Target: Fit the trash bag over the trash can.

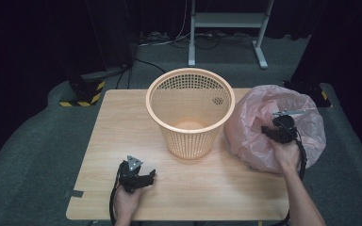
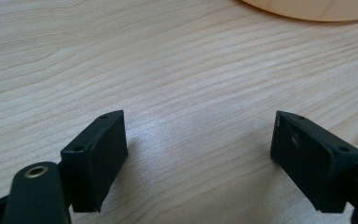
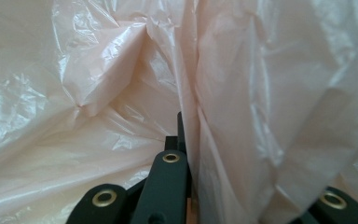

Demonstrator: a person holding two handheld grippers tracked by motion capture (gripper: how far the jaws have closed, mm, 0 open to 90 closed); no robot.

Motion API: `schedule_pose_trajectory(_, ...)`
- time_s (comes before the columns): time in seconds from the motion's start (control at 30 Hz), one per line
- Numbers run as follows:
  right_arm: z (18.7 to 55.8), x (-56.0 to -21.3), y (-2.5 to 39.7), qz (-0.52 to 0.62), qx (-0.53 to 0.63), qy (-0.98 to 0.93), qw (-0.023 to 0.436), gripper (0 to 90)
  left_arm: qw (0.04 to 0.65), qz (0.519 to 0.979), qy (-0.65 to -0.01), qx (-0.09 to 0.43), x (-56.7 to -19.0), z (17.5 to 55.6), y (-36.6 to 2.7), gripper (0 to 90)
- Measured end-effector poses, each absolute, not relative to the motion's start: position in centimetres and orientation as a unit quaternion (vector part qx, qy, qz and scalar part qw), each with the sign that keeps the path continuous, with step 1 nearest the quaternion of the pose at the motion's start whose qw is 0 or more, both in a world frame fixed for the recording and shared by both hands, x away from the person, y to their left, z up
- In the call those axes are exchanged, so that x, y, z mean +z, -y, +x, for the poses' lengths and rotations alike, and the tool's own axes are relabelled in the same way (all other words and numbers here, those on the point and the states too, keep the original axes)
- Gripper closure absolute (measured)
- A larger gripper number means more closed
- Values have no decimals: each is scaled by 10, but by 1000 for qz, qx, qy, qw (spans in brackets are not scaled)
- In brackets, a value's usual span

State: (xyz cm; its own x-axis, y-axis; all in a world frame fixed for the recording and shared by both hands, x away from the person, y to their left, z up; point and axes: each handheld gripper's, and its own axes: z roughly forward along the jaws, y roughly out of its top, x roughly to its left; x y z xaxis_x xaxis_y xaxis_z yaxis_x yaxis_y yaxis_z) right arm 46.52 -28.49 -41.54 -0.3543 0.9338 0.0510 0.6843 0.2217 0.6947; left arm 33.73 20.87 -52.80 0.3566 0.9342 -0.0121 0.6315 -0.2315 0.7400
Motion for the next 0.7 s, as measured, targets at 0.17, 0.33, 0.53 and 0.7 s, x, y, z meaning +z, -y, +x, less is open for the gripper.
schedule_pose_trajectory(0.17, 459, -407, 288, 531, 332, -755, 193, 885, 336, 752, -521, 225, -528, 337, -209, 187)
schedule_pose_trajectory(0.33, 453, -399, 291, 526, 339, -756, 193, 885, 336, 752, -521, 225, -528, 337, -209, 187)
schedule_pose_trajectory(0.53, 446, -389, 295, 522, 347, -754, 195, 885, 336, 752, -521, 226, -528, 337, -209, 188)
schedule_pose_trajectory(0.7, 442, -384, 296, 518, 349, -756, 194, 885, 337, 750, -522, 225, -528, 337, -208, 189)
